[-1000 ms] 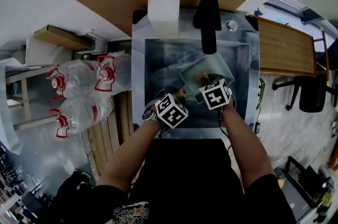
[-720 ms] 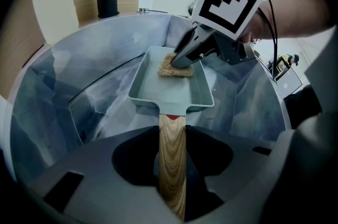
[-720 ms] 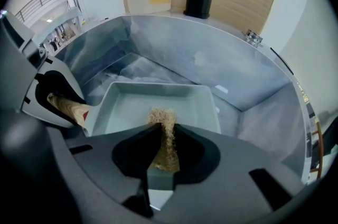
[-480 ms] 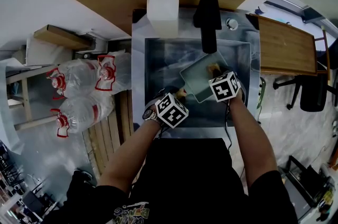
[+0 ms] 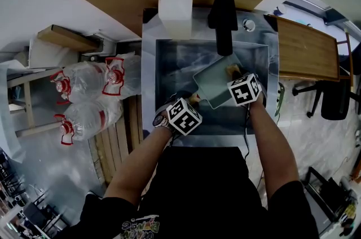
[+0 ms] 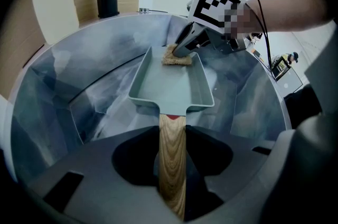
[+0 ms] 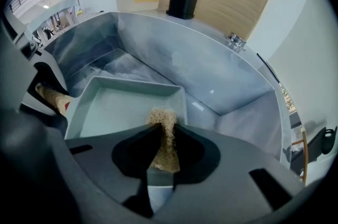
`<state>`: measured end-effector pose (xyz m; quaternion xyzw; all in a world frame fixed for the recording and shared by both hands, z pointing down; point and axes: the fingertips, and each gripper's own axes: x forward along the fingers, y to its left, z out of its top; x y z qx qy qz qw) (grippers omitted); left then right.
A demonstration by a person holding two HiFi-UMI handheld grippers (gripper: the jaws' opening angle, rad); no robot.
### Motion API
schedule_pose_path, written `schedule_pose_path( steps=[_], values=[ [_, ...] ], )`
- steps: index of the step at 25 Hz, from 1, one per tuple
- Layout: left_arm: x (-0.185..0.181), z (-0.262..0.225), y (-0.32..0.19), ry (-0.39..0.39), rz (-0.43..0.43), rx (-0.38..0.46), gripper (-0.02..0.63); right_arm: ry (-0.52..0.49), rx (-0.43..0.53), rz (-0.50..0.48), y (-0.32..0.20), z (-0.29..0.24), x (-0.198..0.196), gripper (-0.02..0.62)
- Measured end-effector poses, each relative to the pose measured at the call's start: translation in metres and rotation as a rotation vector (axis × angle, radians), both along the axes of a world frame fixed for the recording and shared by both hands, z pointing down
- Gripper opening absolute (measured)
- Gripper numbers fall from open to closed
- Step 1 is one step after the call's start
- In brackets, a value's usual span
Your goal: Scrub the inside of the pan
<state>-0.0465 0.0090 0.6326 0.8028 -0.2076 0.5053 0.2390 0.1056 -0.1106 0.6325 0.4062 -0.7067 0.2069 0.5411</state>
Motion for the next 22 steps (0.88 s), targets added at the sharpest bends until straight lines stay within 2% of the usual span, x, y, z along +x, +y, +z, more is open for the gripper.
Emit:
schedule_pose_path(
  steps=[12, 16, 19, 22],
  values=[
    [0.0, 0.002, 0.0, -0.004, -0.001, 0.003, 0.164, 0.0, 0.044, 0.041, -0.012, -0.02, 0.006, 0.083],
    [0.0, 0.001, 0.001, -0.004, 0.001, 0.003, 0.164, 0.005, 0.09, 0.066, -0.019, -0.033, 0.014, 0.081],
    [0.0, 0.002, 0.001, -0.003, 0.002, -0.001, 0.163, -0.032, 0.129, 0.094, -0.027, -0.048, 0.016, 0.078],
    [-0.001, 0.003, 0.001, -0.006, 0.003, 0.0, 0.163, -0.116, 0.123, 0.117, -0.026, -0.062, 0.007, 0.078]
  ],
)
